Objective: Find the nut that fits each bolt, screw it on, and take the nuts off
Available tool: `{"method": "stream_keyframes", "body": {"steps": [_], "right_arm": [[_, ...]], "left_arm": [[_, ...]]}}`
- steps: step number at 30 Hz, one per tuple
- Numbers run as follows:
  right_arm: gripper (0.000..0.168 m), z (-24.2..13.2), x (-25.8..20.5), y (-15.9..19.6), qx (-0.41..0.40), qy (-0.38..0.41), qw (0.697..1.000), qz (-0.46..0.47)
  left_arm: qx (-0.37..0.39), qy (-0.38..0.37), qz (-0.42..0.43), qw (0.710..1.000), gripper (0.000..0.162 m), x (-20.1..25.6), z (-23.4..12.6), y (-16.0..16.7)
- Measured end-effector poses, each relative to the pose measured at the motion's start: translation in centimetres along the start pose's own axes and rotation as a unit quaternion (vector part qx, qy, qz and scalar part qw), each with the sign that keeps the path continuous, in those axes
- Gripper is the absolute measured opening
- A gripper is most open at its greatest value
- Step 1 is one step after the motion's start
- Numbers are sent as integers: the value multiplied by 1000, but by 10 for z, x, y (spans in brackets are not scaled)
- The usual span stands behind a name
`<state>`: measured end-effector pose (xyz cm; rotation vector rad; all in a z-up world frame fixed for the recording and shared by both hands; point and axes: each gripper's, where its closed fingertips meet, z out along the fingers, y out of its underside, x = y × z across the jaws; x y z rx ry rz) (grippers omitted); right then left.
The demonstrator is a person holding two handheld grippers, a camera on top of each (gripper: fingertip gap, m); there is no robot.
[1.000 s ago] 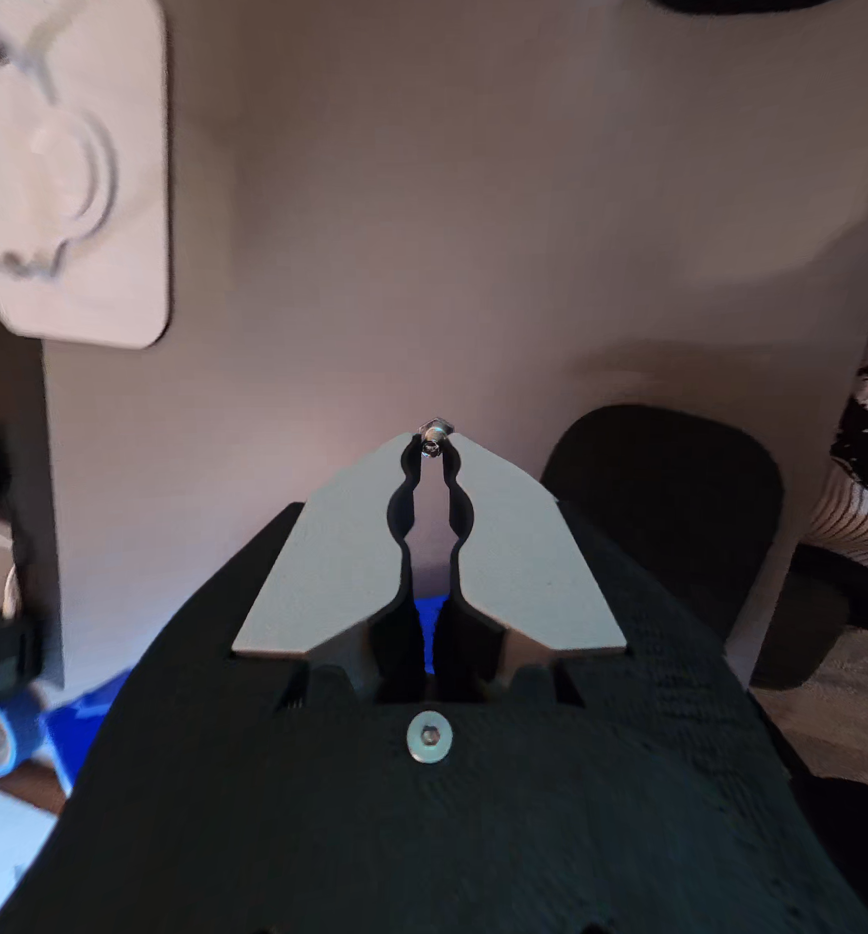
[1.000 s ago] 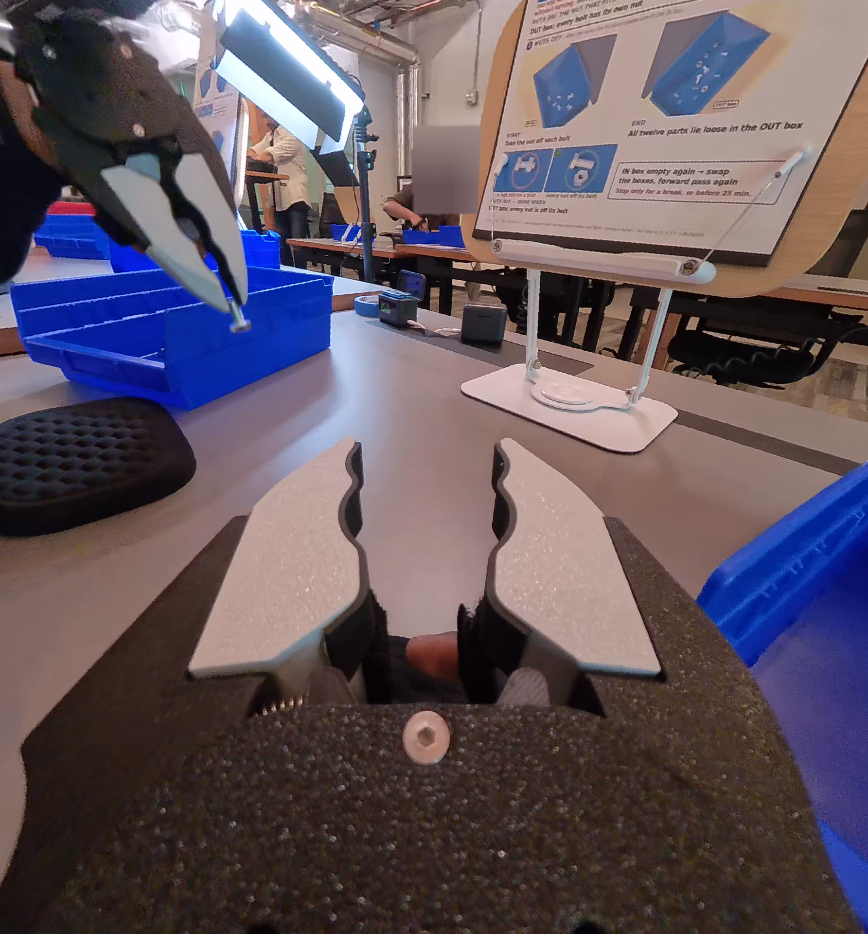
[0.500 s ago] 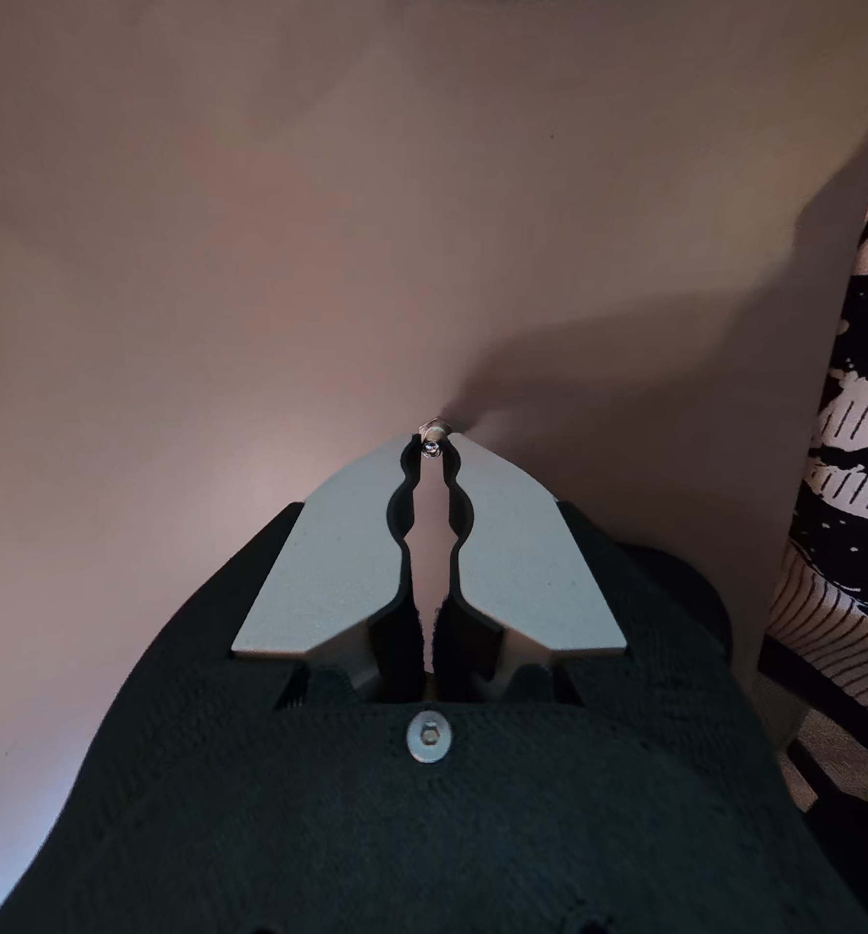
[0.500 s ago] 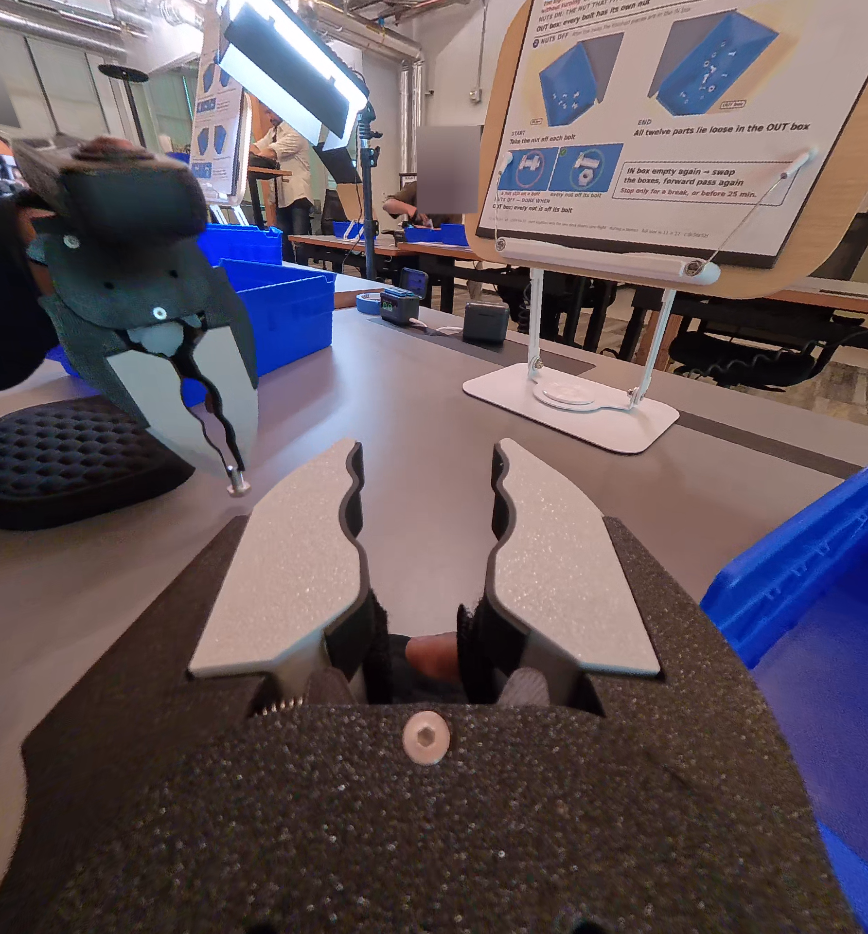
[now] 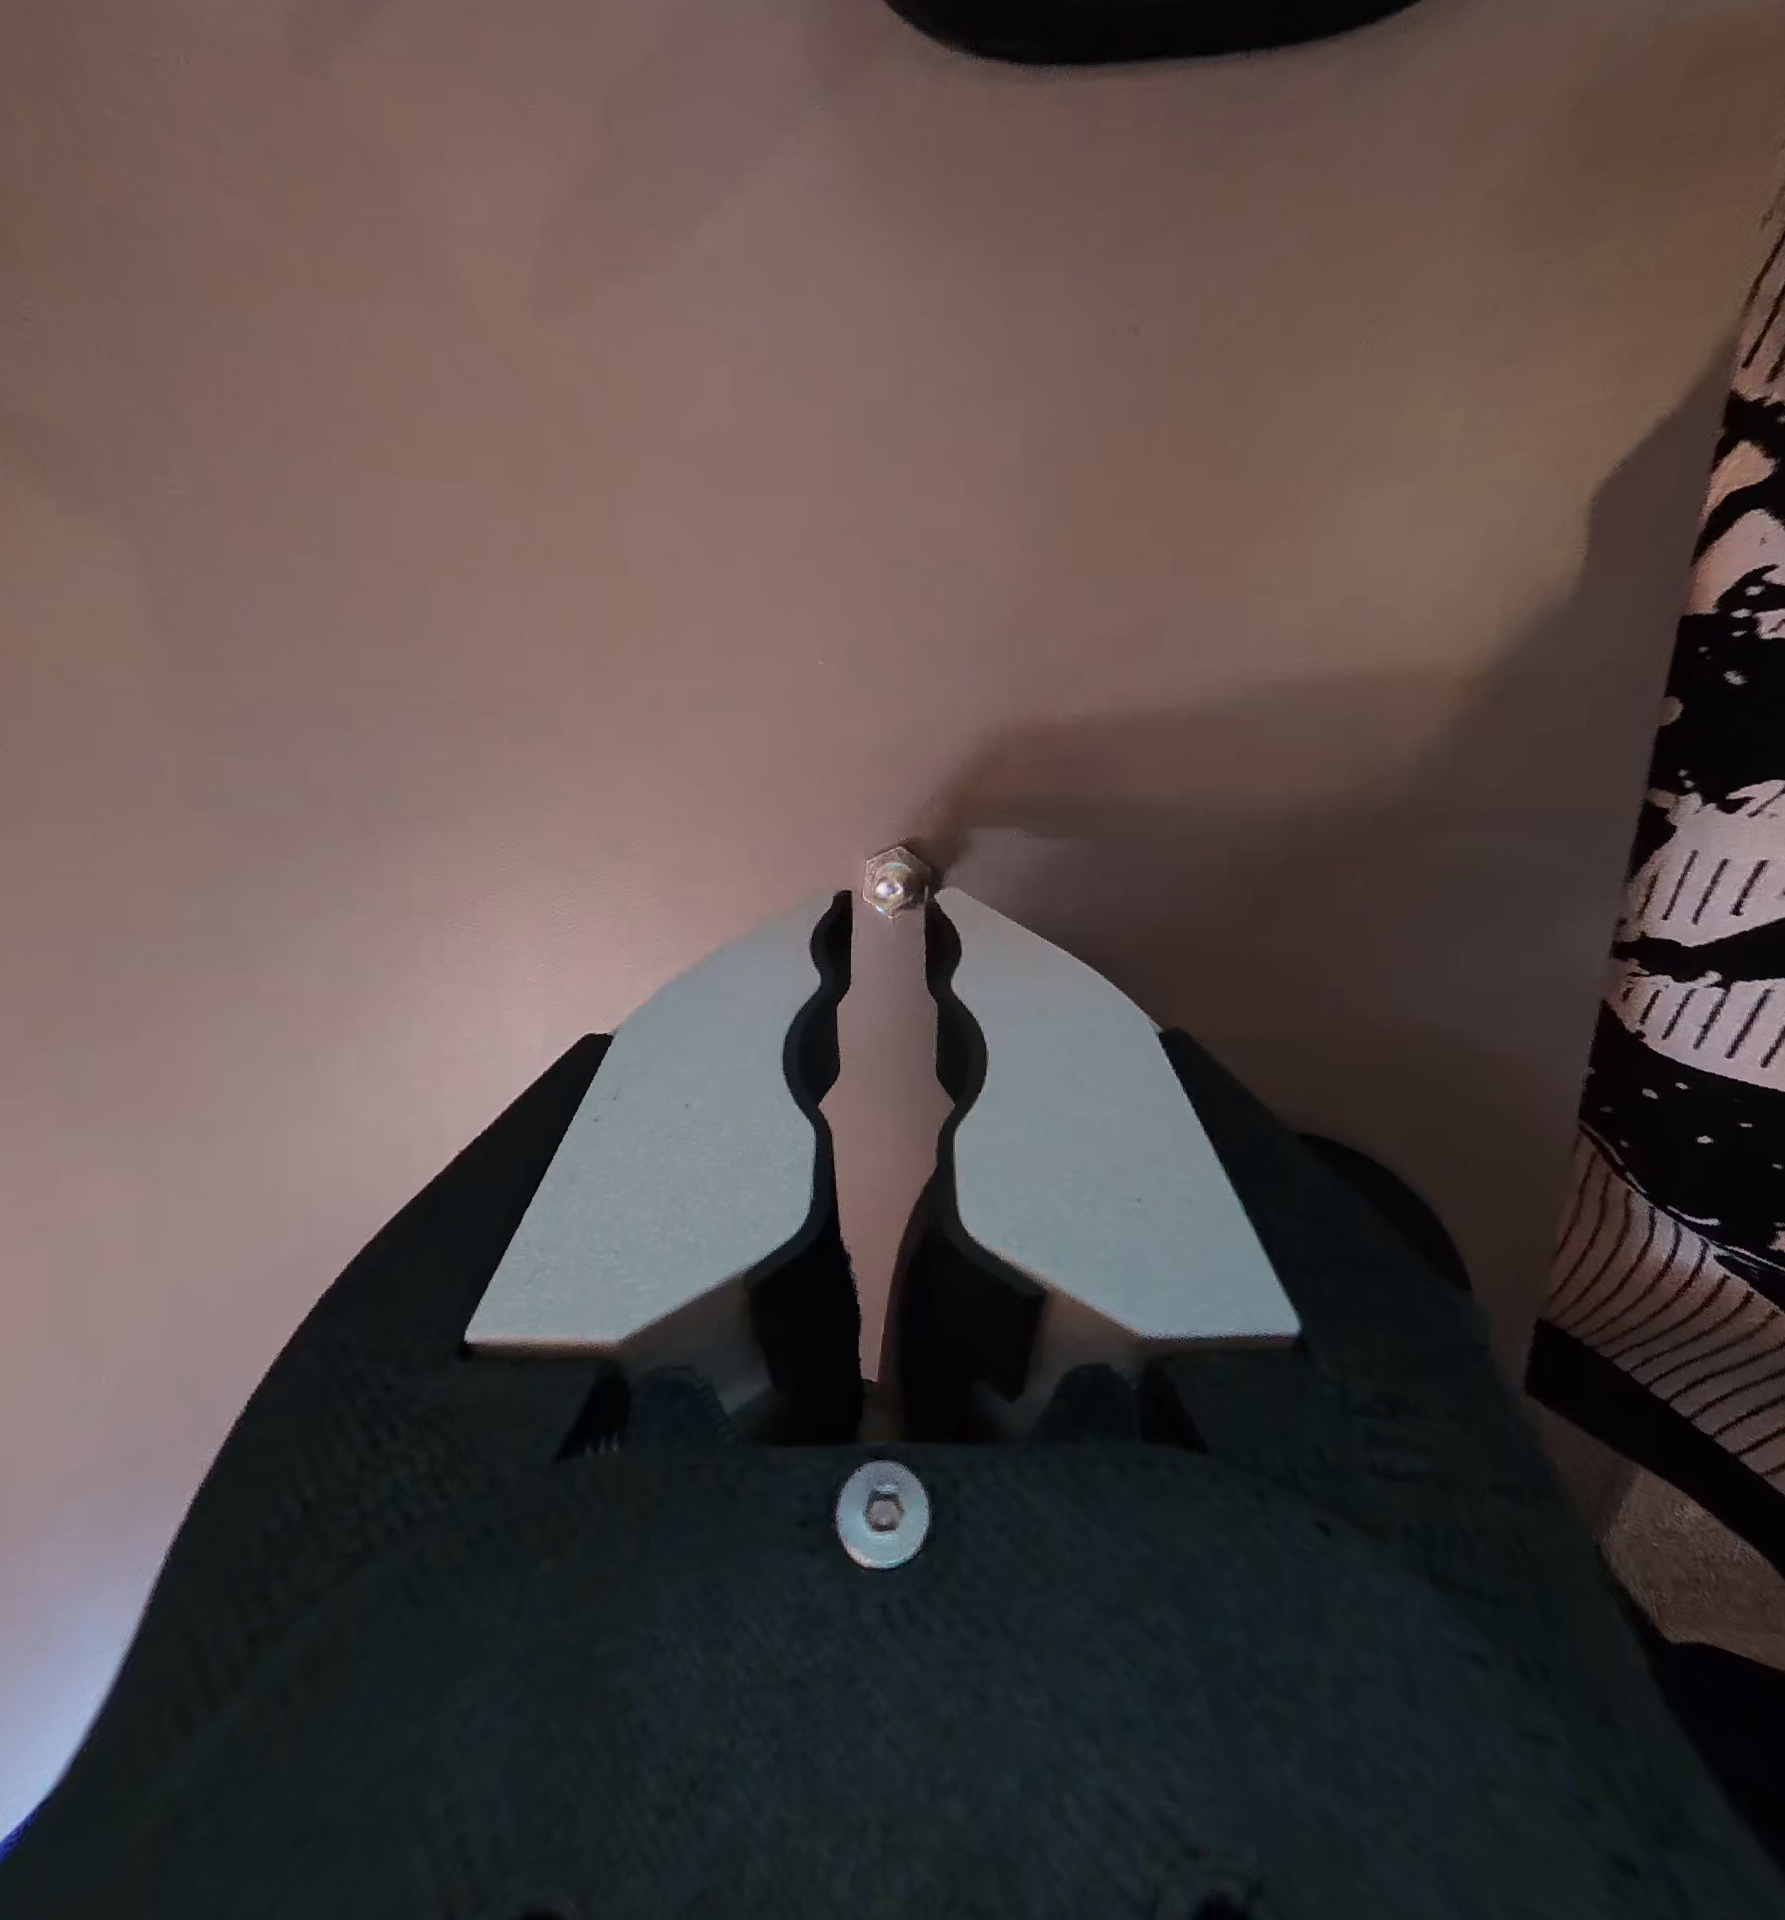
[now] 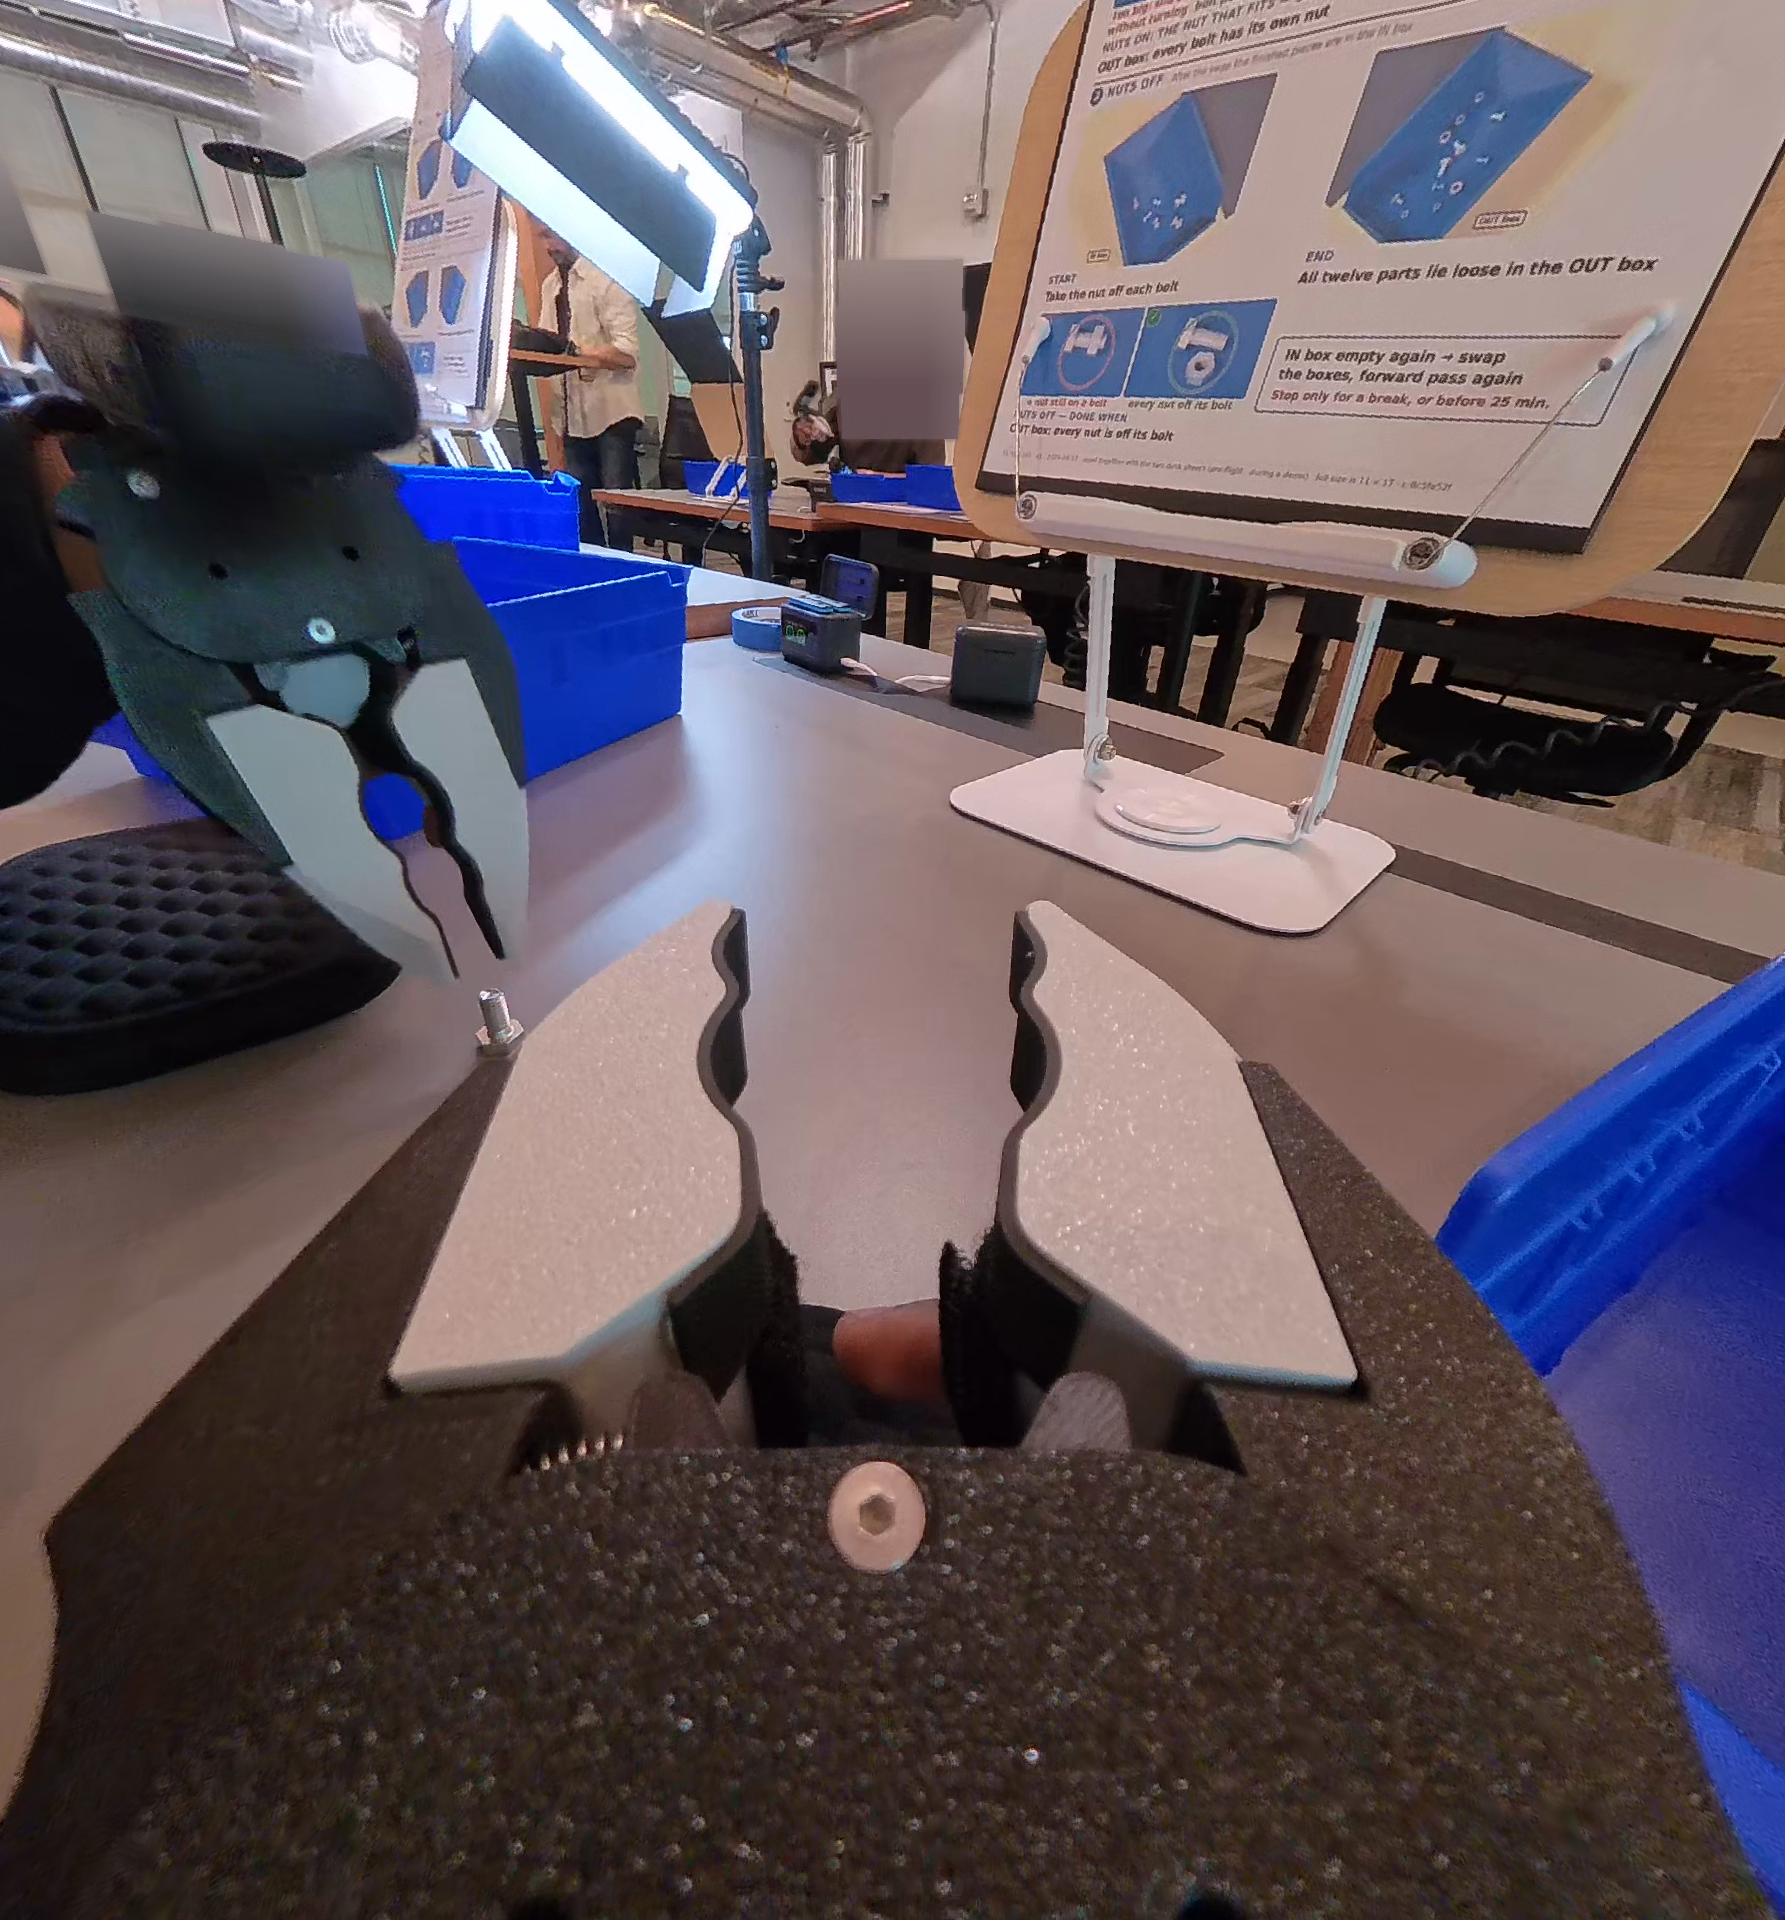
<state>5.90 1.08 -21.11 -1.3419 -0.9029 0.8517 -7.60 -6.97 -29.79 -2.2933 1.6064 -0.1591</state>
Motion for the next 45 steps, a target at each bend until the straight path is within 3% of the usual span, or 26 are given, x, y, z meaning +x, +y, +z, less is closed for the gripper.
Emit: {"method": "stream_keyframes", "body": {"steps": [7, 12, 17, 22, 27, 32, 45], "right_arm": [[49, 0, 0, 0, -1, 0, 1000, 0], [48, 1, 0, 1, -3, 1, 1000, 0], [48, 1, 0, 2, -6, 2, 1000, -3], [48, 2, -1, 3, -10, 1, 1000, -9], [48, 2, -1, 2, -9, 1, 1000, -10], [48, 2, -1, 2, -8, 1, 1000, -6], [48, 1, 0, 1, -6, 1, 1000, -3]], "left_arm": [[64, -37, -55, 996, 19, -16, -64, 22], [67, -121, -147, 979, 20, -51, -121, 82], [26, -151, -236, 960, 22, -70, -146, 156], [-30, -109, -286, 951, 30, -69, -131, 214], [-92, -71, -273, 955, 38, -67, -105, 257], [-111, -45, -235, 965, 37, -65, -85, 273], [-128, -16, -260, 957, 25, -66, -72, 289]]}}
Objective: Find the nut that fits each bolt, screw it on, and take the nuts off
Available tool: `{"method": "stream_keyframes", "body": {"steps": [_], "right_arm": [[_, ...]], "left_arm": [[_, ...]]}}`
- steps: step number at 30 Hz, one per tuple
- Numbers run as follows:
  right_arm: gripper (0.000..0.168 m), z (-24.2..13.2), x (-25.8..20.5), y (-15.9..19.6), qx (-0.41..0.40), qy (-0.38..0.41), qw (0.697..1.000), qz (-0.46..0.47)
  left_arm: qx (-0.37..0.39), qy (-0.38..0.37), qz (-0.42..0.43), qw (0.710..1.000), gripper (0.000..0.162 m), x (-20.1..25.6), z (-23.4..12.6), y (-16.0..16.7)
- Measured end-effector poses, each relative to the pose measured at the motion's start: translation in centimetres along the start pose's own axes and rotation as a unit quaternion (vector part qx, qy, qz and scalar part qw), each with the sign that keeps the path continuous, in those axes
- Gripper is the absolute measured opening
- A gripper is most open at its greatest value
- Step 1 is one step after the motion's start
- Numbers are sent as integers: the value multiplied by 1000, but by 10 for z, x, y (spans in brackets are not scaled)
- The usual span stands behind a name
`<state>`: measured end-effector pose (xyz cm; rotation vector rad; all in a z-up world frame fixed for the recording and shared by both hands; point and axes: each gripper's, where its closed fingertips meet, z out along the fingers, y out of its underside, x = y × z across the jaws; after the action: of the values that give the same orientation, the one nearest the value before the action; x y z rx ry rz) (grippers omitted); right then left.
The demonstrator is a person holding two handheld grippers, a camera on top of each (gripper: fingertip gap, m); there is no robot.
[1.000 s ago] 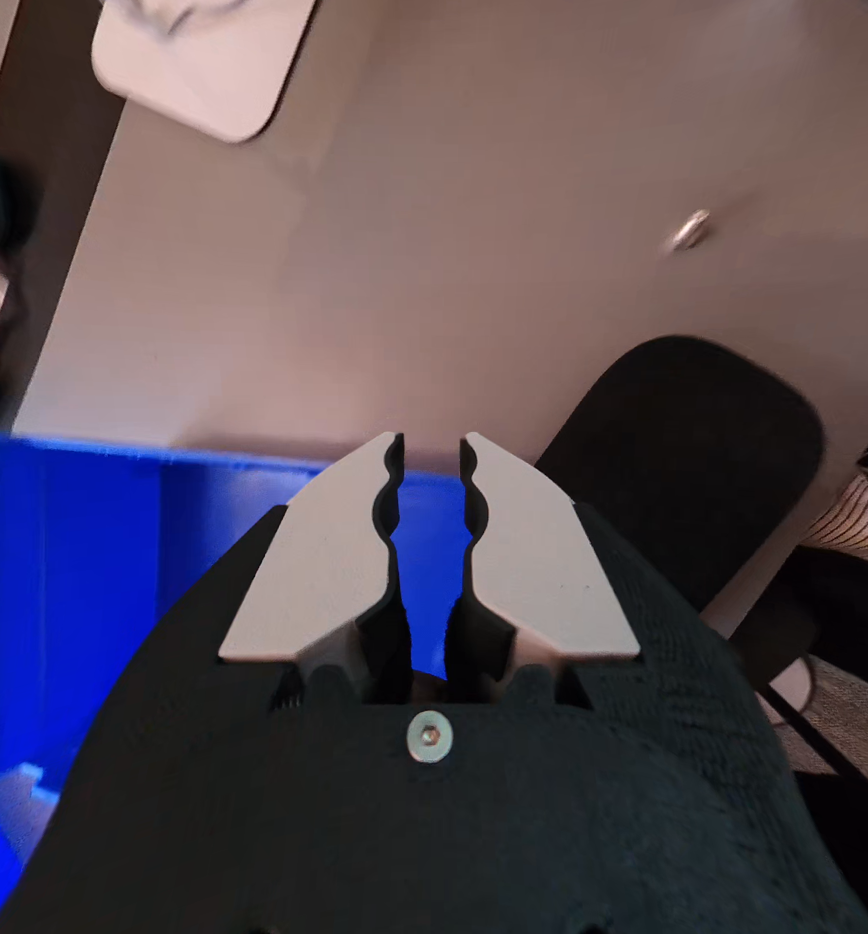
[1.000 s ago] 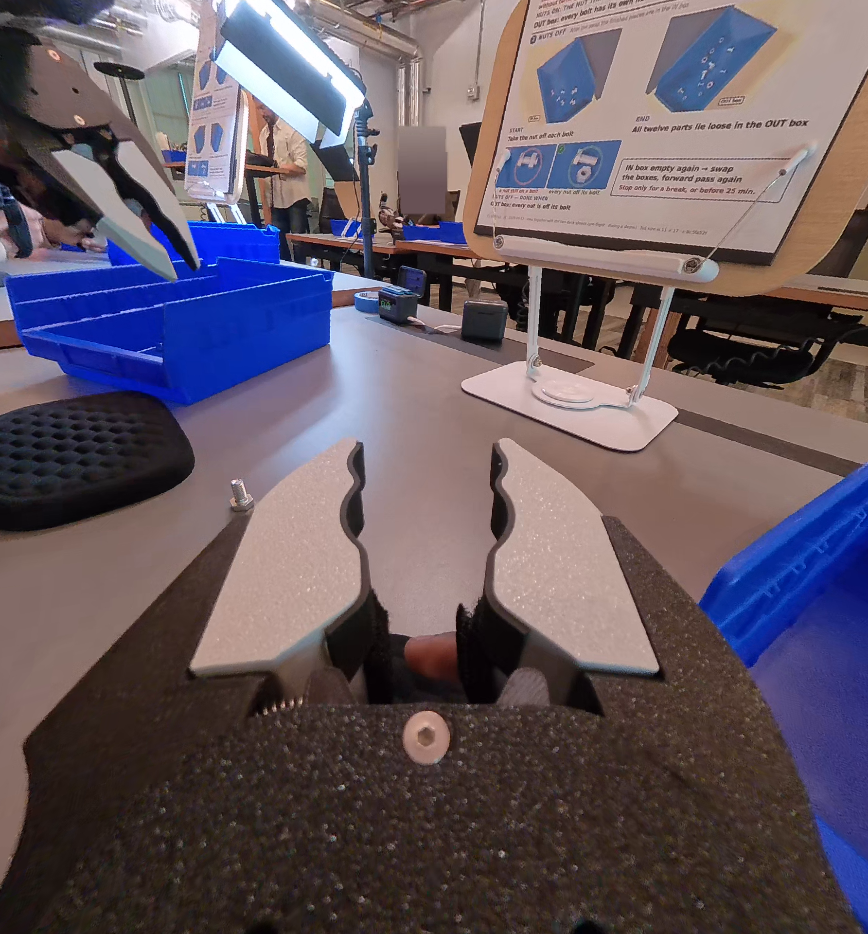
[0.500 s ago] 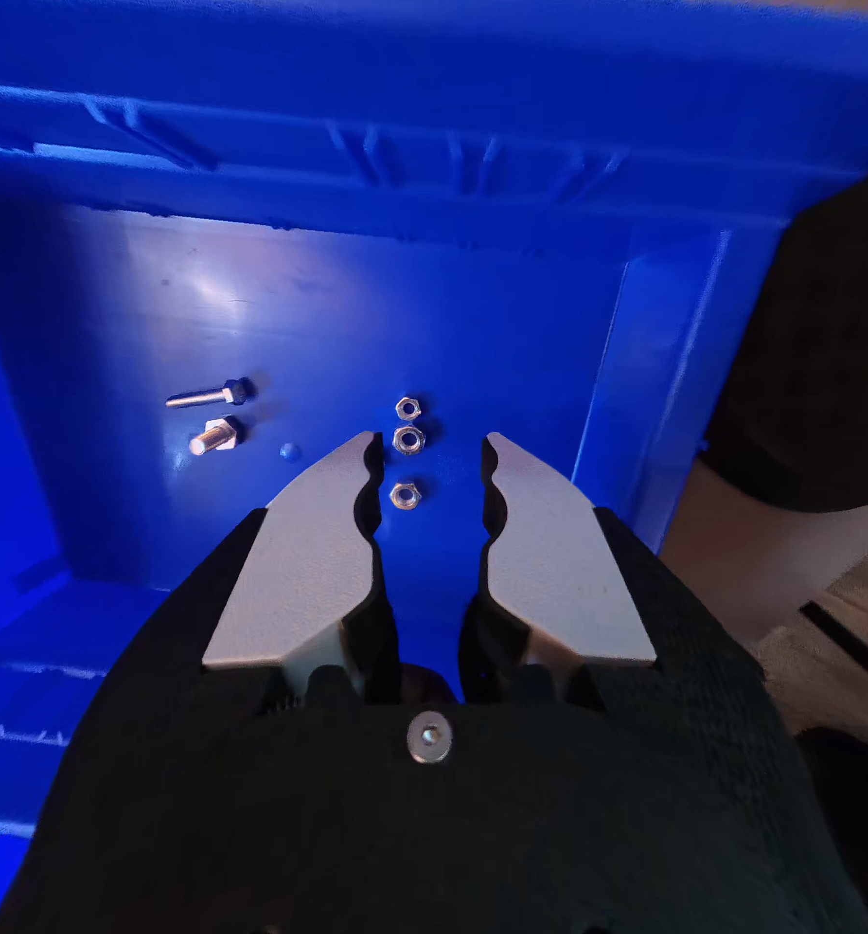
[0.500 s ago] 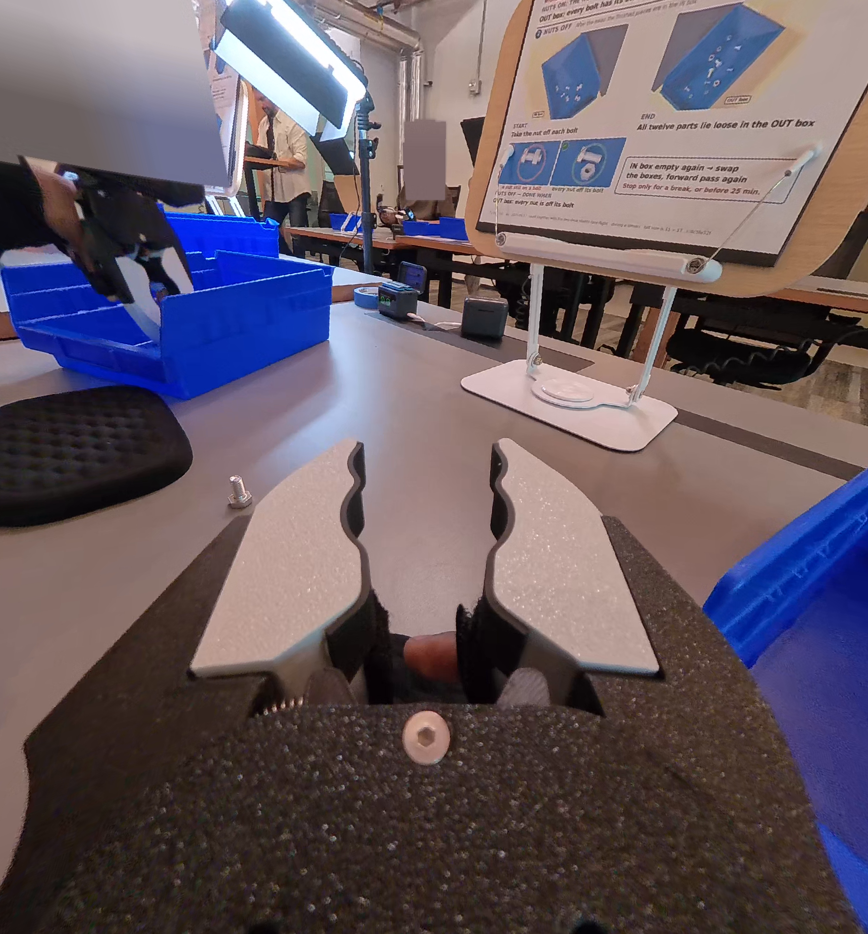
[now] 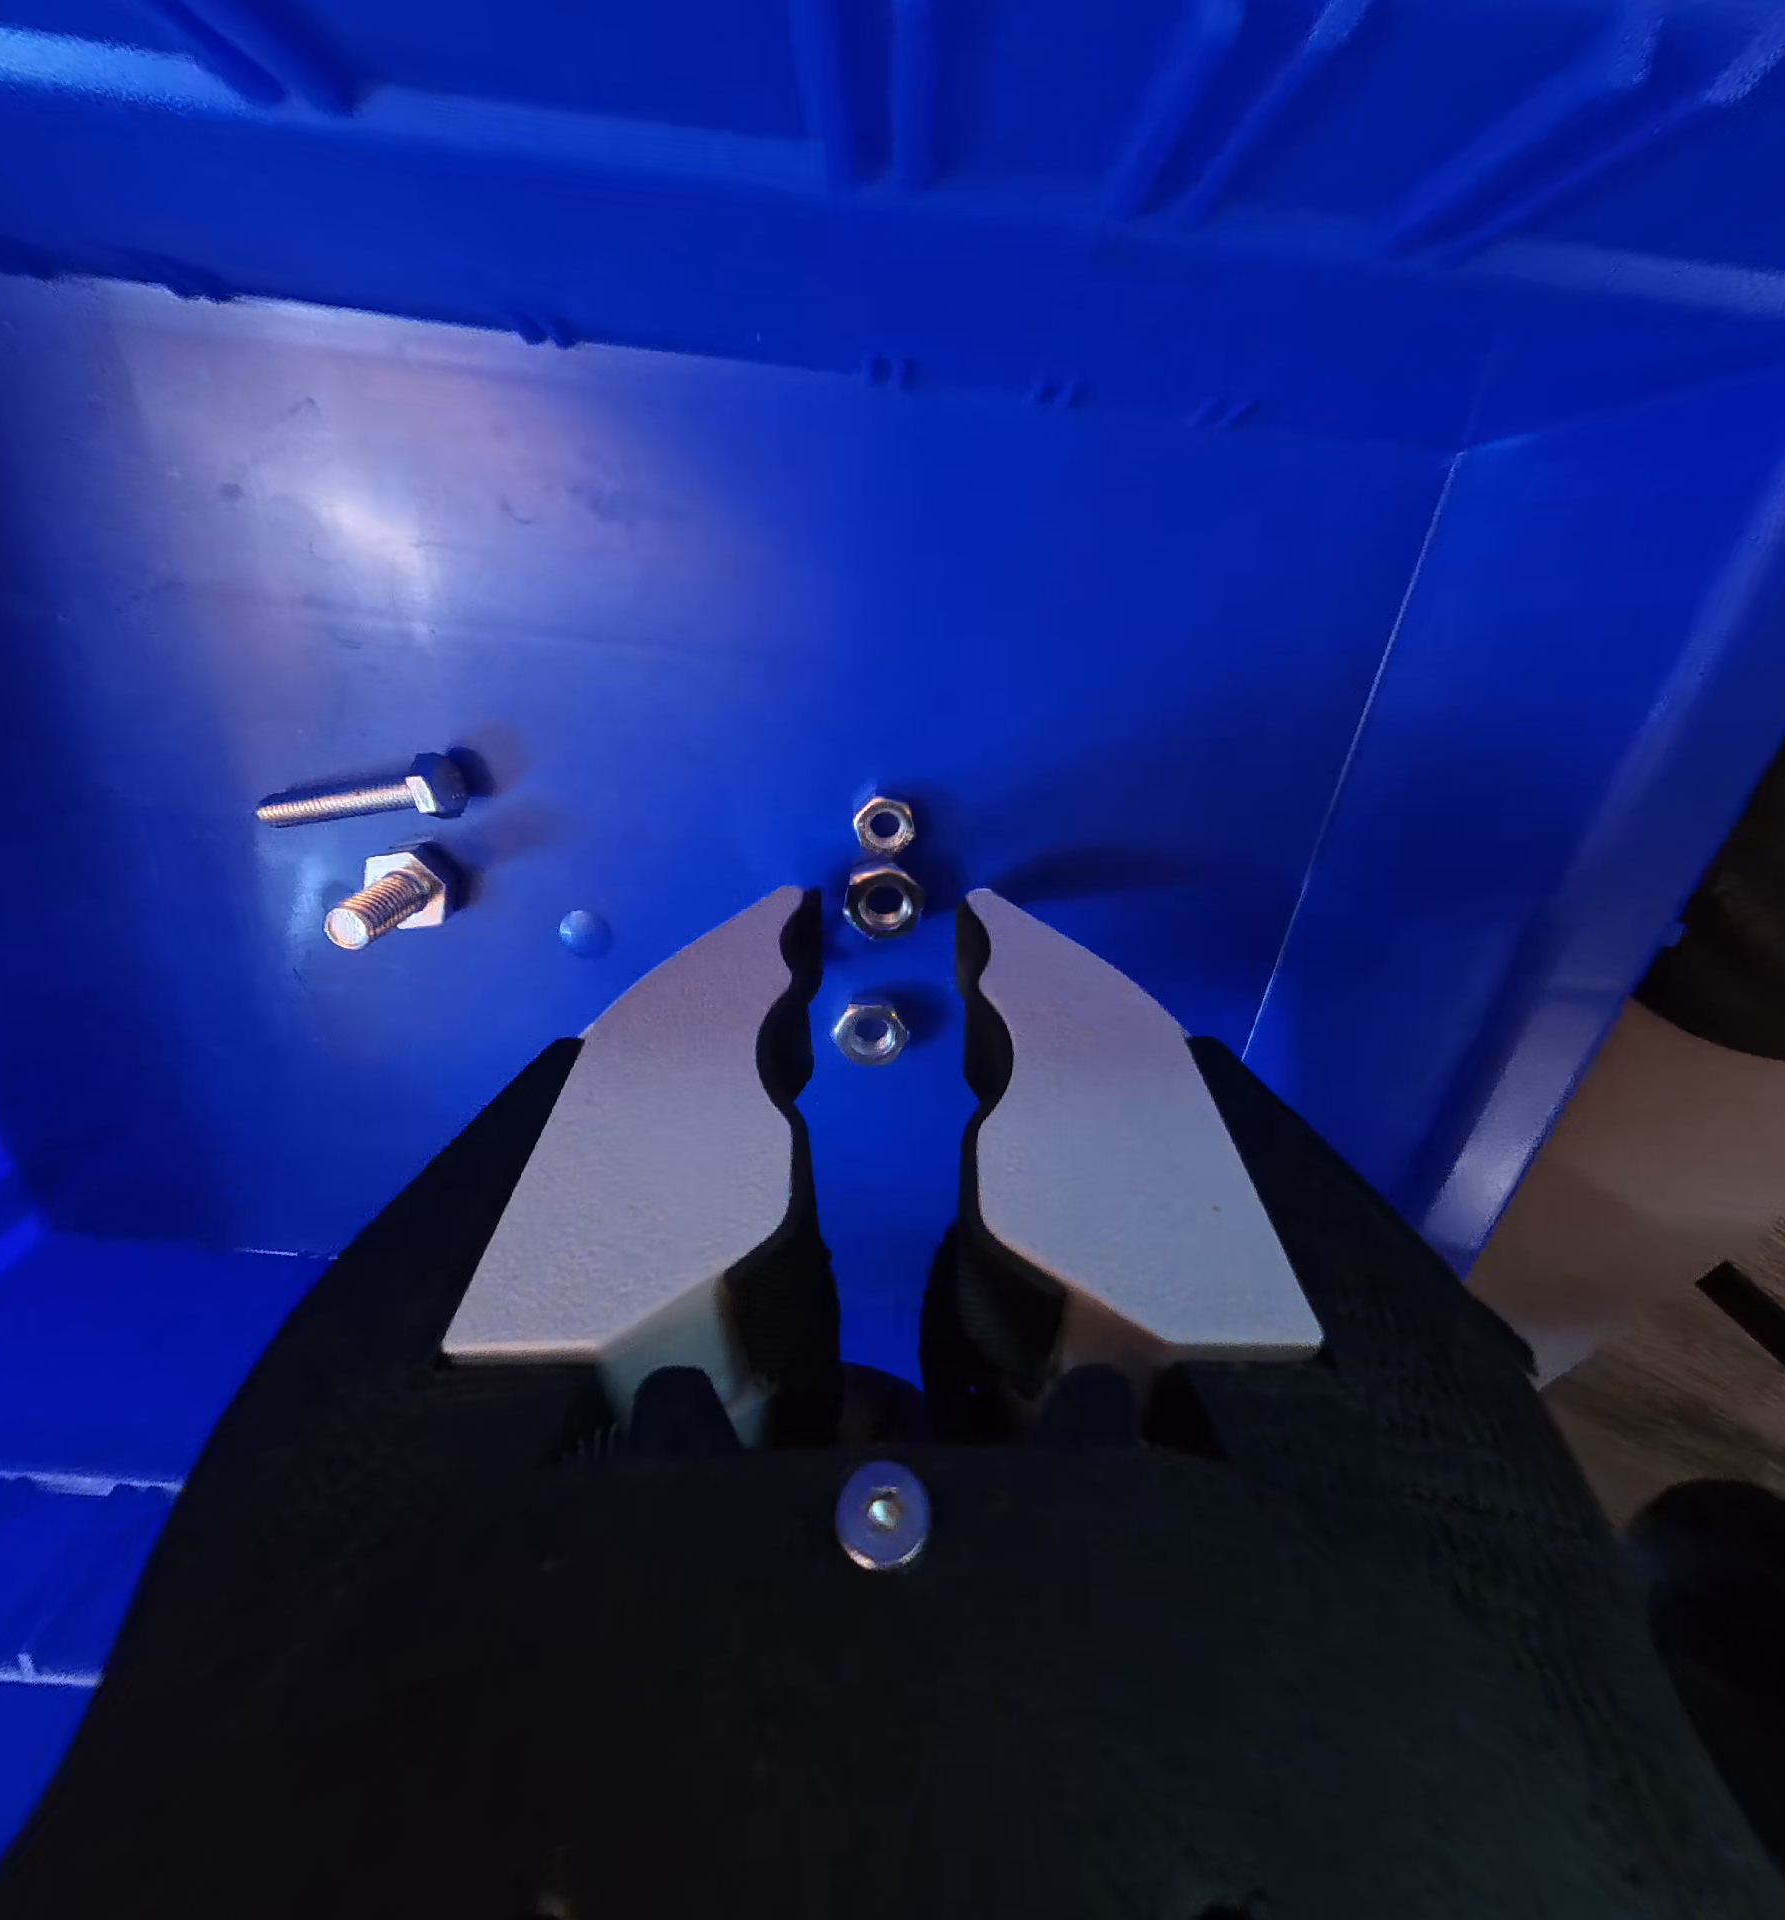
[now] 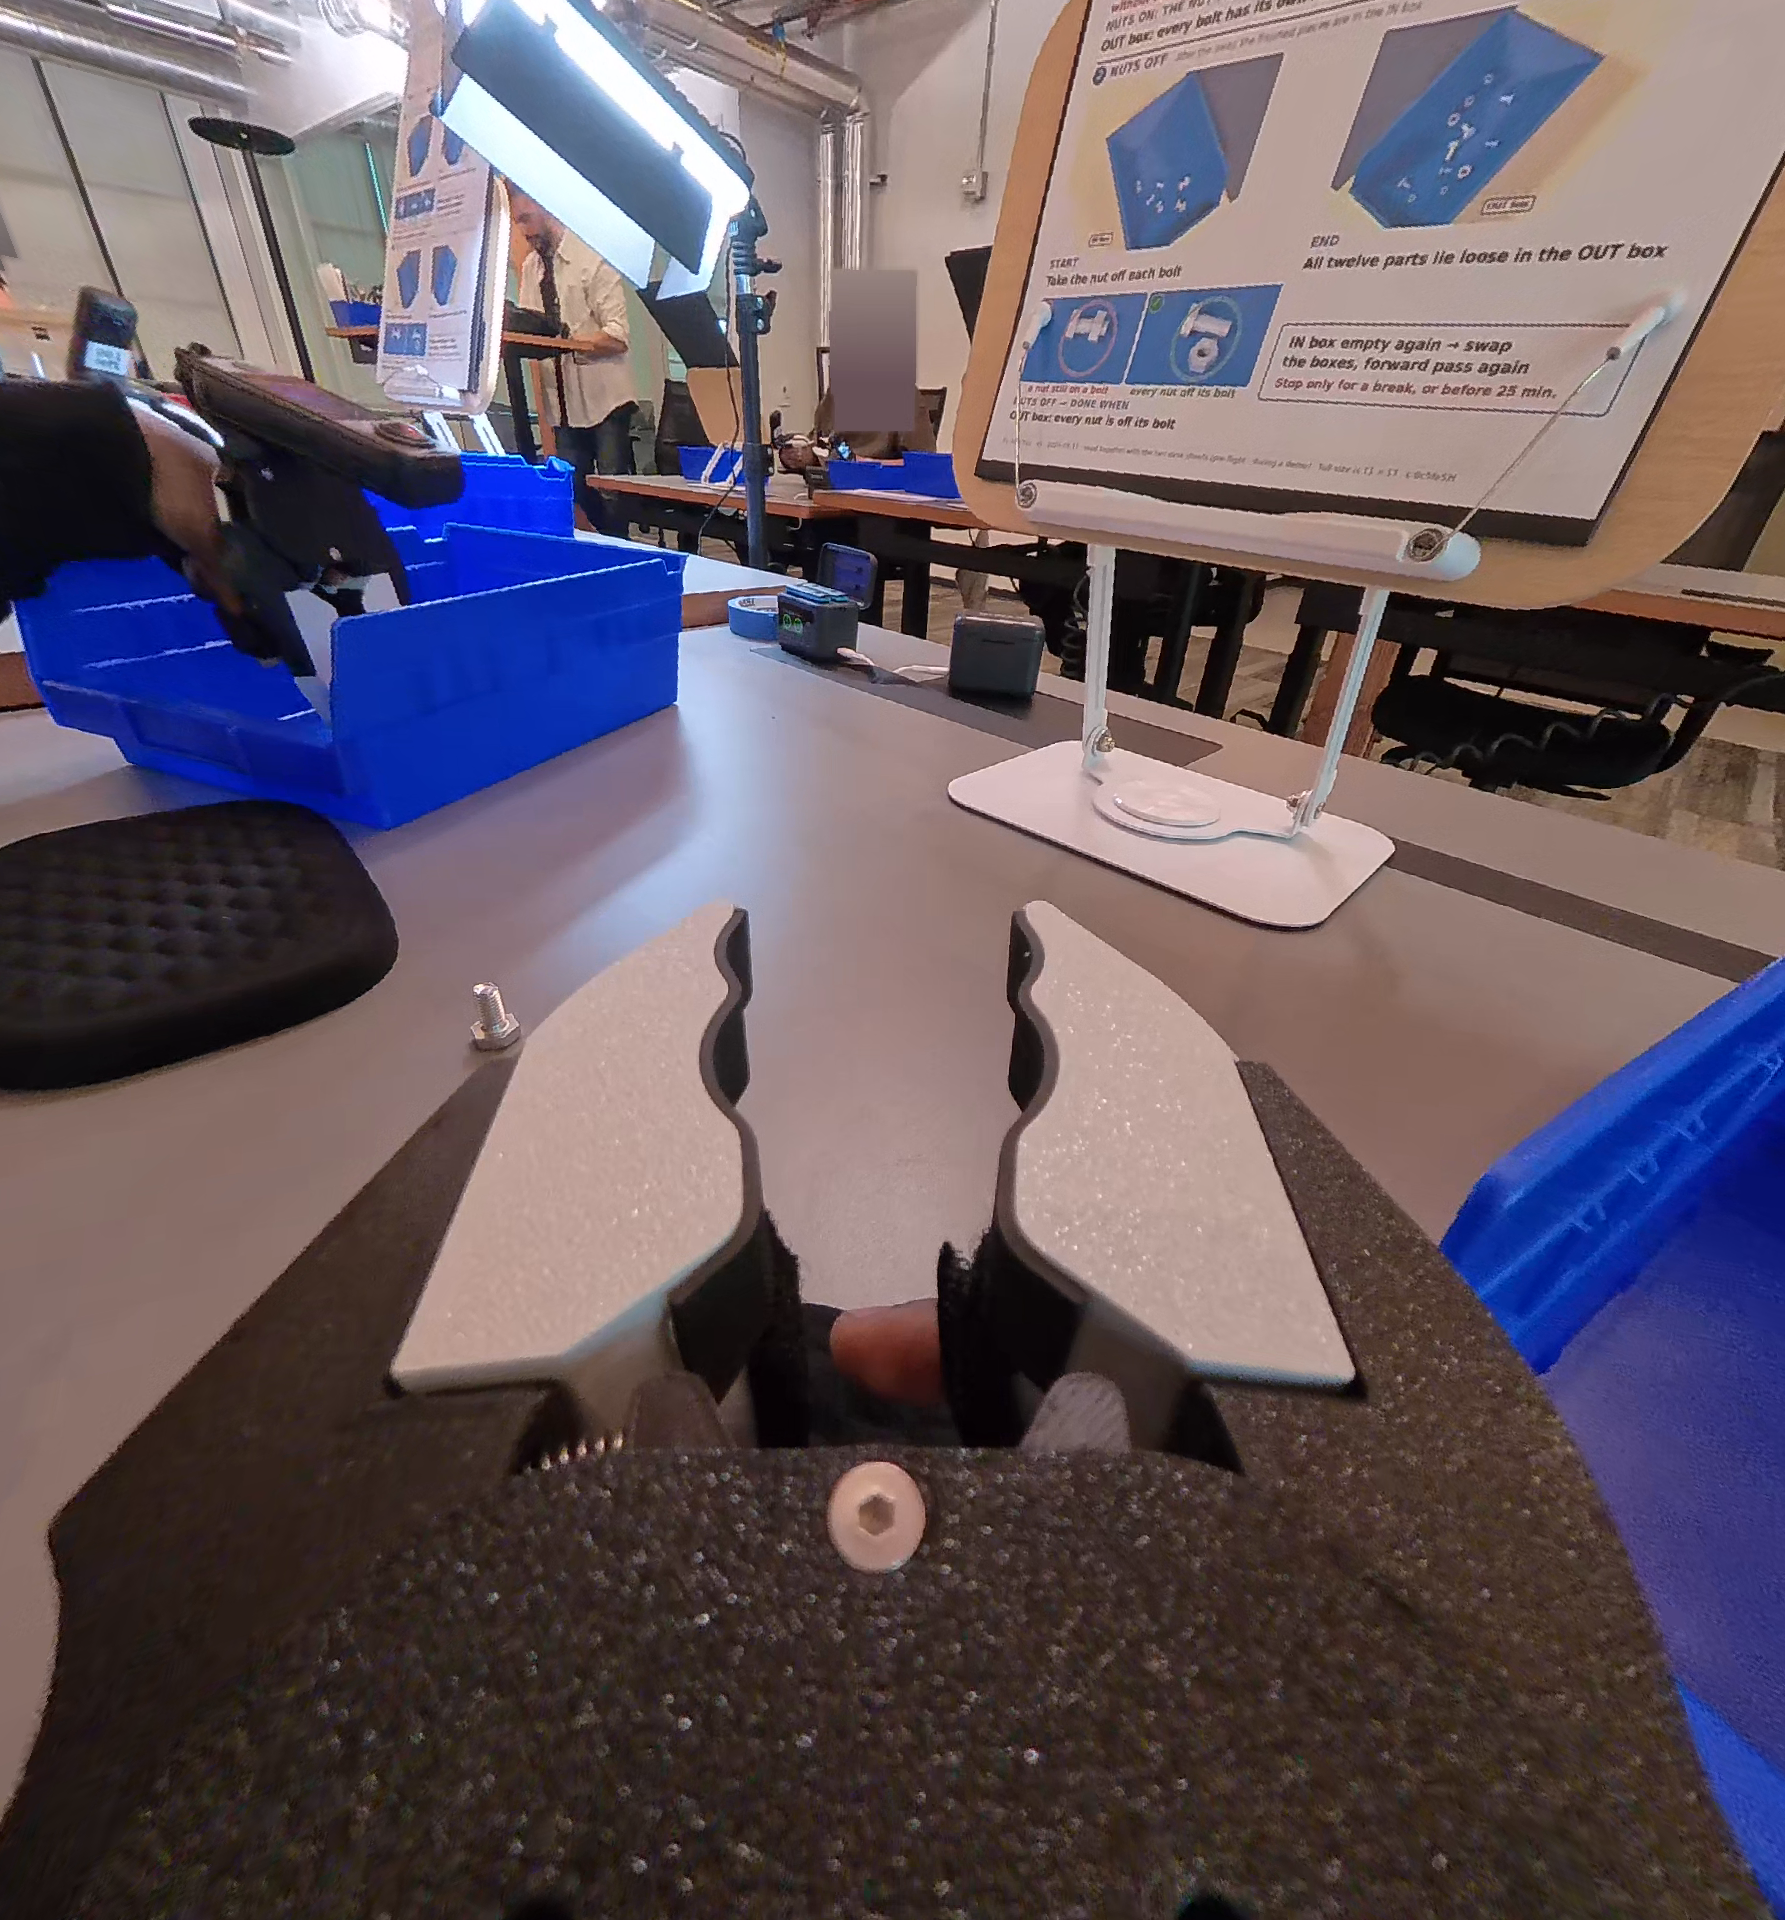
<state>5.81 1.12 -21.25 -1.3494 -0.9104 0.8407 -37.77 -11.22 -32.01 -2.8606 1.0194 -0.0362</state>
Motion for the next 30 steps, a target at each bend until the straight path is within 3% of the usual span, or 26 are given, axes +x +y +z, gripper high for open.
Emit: {"method": "stream_keyframes", "body": {"steps": [4, 9, 14, 22, 26, 30], "right_arm": [[48, 0, 0, 0, 0, 0, 1000, 1], [48, 0, 0, 1, -2, 0, 1000, 0], [48, 1, 0, 1, -3, 0, 1000, 0], [48, 1, -1, 2, -4, 0, 1000, -7], [48, 1, -2, 1, -2, 0, 1000, -8], [48, 1, -2, 0, 0, 0, 1000, -12]], "left_arm": [[8, 5, -2, 1000, 16, 0, 2, -1], [13, 7, -2, 1000, 16, 2, -3, -2], [48, -34, 9, 998, 15, 8, -44, -17], [144, -108, 145, 973, 15, 75, -125, -97], [154, -129, 230, 952, 15, 116, -131, -138], [160, -109, 293, 936, 15, 154, -115, -173]]}}
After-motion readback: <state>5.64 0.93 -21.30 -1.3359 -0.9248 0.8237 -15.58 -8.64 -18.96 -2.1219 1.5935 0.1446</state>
